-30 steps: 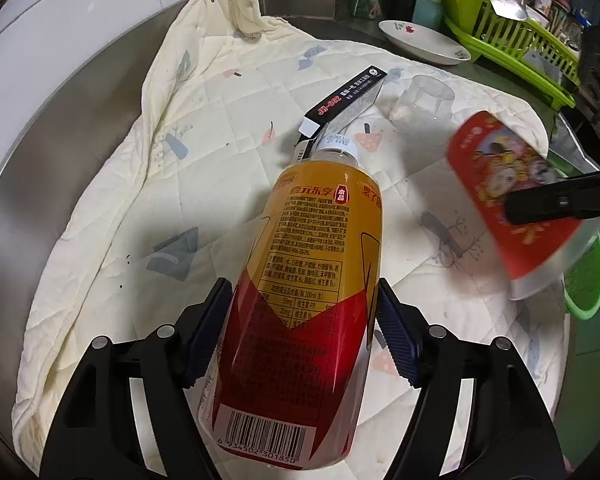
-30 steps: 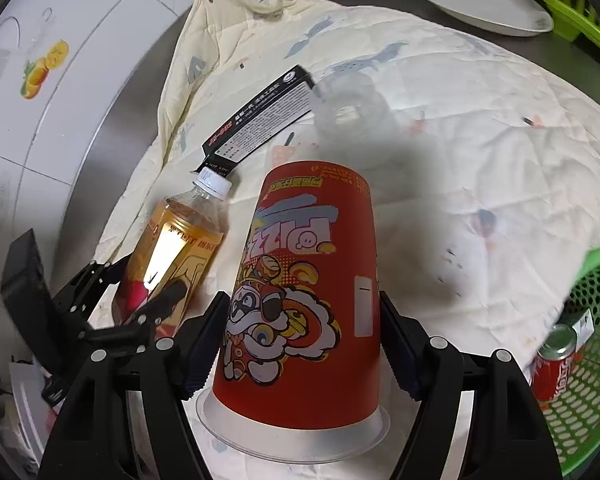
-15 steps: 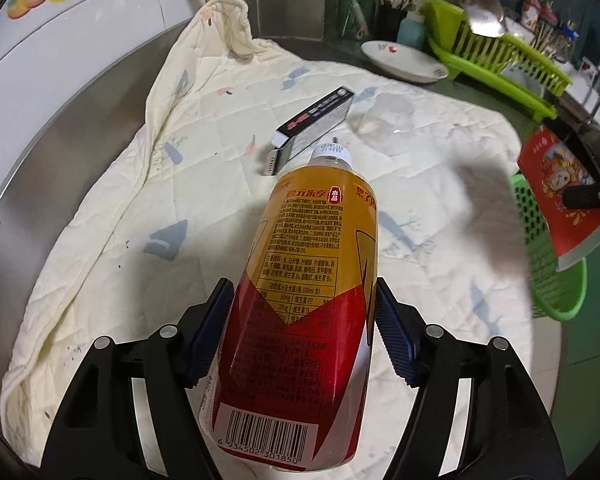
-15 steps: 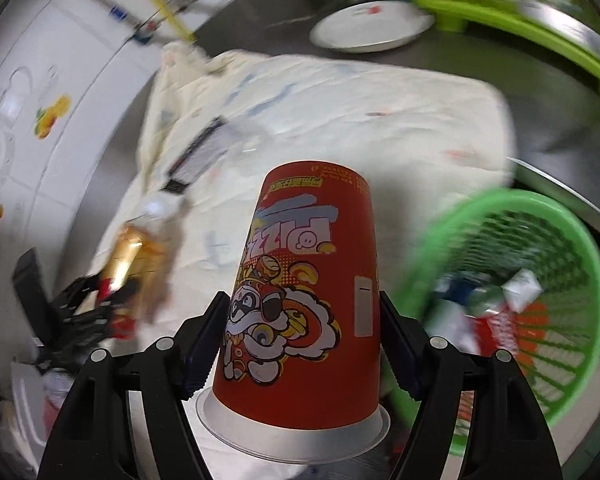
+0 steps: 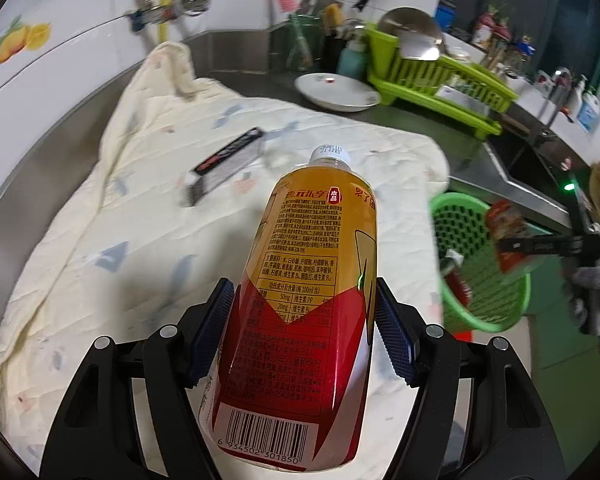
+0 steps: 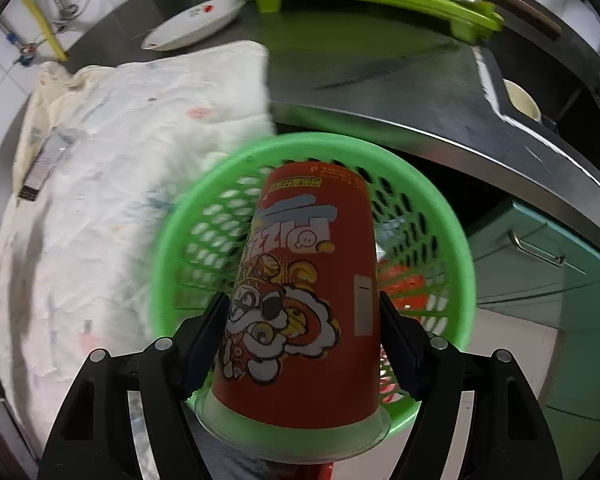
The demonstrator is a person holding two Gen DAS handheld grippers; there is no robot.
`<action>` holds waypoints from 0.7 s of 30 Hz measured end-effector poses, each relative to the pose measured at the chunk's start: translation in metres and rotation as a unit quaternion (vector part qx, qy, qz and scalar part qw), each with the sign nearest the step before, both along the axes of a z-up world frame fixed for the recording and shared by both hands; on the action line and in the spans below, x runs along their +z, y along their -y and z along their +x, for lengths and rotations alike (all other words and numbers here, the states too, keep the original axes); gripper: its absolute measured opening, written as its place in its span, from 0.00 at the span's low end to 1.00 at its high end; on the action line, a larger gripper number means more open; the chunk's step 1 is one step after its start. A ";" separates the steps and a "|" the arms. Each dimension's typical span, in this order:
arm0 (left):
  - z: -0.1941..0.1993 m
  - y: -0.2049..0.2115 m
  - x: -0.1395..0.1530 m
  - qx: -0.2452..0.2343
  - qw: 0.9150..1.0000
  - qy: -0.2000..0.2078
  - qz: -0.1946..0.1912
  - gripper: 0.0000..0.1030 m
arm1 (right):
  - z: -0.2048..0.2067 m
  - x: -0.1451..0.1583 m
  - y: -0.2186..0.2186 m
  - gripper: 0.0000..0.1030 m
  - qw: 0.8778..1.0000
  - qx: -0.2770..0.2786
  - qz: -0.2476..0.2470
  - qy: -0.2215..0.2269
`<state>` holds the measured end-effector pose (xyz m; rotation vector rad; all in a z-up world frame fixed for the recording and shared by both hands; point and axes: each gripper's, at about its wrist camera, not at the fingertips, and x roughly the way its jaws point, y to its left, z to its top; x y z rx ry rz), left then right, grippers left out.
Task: Collect trash
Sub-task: 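Drop the red paper cup into the basket with the right gripper while the left gripper holds the bottle, then carry the juice bottle with the left gripper and drop it into the basket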
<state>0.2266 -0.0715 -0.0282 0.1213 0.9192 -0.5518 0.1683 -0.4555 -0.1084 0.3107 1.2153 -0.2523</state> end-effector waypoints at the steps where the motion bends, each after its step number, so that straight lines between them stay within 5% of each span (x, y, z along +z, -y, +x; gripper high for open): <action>1: -0.003 0.008 0.001 -0.007 1.000 -0.002 -0.006 0.66 | -0.002 -0.004 0.003 0.68 1.000 -0.004 -0.002 0.000; 8: -0.021 0.064 0.002 -0.049 0.999 -0.006 -0.017 0.66 | -0.017 -0.014 0.028 0.73 0.999 -0.024 0.018 0.016; 21: -0.042 0.179 -0.016 -0.117 0.992 -0.032 -0.024 0.66 | -0.070 0.028 0.037 0.74 0.997 -0.009 0.012 0.078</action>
